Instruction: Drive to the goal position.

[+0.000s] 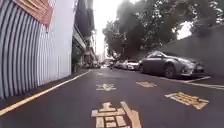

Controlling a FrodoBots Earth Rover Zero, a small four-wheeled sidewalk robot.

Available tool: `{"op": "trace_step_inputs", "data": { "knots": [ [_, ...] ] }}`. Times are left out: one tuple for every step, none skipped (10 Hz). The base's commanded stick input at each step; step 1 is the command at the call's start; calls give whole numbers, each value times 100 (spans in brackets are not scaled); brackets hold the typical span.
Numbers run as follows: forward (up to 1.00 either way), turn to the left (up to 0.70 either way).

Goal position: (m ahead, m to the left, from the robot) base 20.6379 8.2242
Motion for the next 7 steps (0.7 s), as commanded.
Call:
{"op": "trace_step_inputs", "data": {
  "knots": [
    [69,0],
    [69,0],
    [68,0],
    [68,0],
    [68,0],
    [69,0],
    [69,0]
  ]
}}
